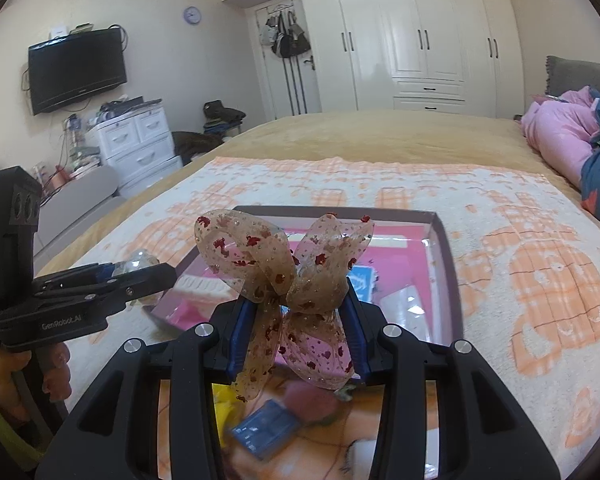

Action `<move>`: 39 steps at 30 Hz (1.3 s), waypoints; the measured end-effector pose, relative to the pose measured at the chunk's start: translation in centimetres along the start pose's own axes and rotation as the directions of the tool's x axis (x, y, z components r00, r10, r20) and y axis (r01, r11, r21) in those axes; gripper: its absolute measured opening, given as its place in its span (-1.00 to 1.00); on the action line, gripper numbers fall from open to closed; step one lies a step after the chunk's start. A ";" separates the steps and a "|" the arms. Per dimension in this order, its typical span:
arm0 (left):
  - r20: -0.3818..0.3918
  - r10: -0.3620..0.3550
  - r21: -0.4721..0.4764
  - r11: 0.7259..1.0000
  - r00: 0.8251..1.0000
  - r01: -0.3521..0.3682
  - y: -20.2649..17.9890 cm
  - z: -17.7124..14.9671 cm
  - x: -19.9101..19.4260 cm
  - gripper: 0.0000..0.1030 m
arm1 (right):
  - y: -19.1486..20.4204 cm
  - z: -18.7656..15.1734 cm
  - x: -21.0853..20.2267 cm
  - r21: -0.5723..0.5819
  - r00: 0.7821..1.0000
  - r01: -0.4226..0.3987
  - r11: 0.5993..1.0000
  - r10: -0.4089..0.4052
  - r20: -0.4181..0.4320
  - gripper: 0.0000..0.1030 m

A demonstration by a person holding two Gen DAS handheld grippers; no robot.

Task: Organize jewelry
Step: 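Release the pearls in the tray while right gripper drops the lace bow there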

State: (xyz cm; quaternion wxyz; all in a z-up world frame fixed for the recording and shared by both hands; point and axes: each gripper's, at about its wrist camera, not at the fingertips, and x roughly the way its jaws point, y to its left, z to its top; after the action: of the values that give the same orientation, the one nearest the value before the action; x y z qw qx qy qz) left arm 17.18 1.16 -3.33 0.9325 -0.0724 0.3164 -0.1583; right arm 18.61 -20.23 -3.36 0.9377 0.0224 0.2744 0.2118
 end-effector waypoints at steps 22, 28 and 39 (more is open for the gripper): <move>-0.053 -0.030 0.052 0.998 0.998 0.033 -2.2 1.5 5.8 -0.28 | -5.7 1.2 3.6 0.065 0.992 0.123 0.990 -0.120 -0.042 -0.22; -0.088 -0.036 0.074 0.996 0.995 0.042 -2.6 0.8 7.5 -0.28 | -6.5 1.1 5.2 0.066 0.987 0.145 0.987 -0.139 -0.083 -0.21; -0.130 -0.052 0.086 0.994 0.990 0.064 -2.8 0.1 8.8 -0.28 | -6.6 0.8 7.9 0.076 0.981 0.137 0.988 -0.125 -0.147 -0.19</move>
State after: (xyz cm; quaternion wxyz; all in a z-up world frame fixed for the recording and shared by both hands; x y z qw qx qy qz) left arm 23.16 -4.45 -7.58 0.9076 -0.0293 0.3657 -0.2039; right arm 27.62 -22.93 -7.71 0.9260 0.0292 0.3499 0.1387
